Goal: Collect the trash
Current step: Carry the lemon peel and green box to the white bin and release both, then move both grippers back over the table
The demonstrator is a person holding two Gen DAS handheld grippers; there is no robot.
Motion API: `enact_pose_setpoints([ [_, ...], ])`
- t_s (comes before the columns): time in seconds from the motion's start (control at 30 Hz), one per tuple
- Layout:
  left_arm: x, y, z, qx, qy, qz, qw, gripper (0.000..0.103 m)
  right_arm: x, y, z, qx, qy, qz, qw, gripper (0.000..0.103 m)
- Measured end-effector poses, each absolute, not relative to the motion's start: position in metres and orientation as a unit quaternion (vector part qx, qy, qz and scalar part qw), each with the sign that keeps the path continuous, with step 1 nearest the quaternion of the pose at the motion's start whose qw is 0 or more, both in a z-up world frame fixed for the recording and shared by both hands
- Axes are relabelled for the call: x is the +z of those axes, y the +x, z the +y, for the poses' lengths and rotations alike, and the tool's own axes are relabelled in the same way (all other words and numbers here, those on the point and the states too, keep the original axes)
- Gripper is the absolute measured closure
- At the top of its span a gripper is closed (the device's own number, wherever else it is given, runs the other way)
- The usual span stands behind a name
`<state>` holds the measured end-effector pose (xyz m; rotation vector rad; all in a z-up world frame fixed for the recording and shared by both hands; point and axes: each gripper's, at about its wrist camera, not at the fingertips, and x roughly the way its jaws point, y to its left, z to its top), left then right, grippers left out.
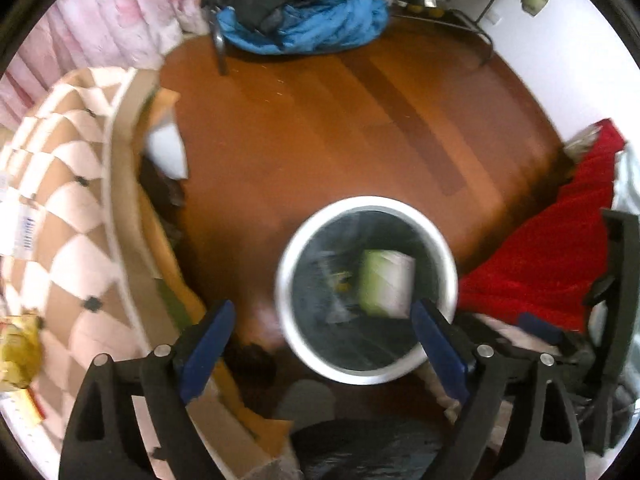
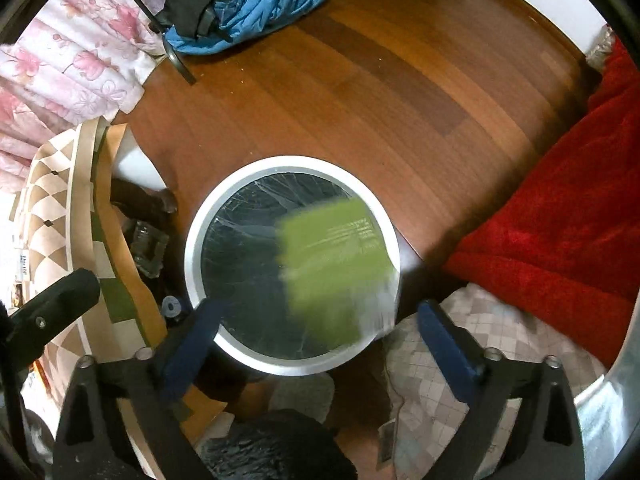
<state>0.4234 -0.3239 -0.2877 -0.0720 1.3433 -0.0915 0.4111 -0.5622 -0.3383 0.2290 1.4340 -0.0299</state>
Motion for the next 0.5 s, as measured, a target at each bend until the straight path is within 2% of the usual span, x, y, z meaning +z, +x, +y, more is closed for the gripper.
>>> enact_pose_setpoints([
  [0.5,-0.253,0.402,-0.313,-0.004,0.014,0.587,0.81,0.012,-0.314,0.388,-0.552,-0.074,0.052,0.665,0.741,0.002],
])
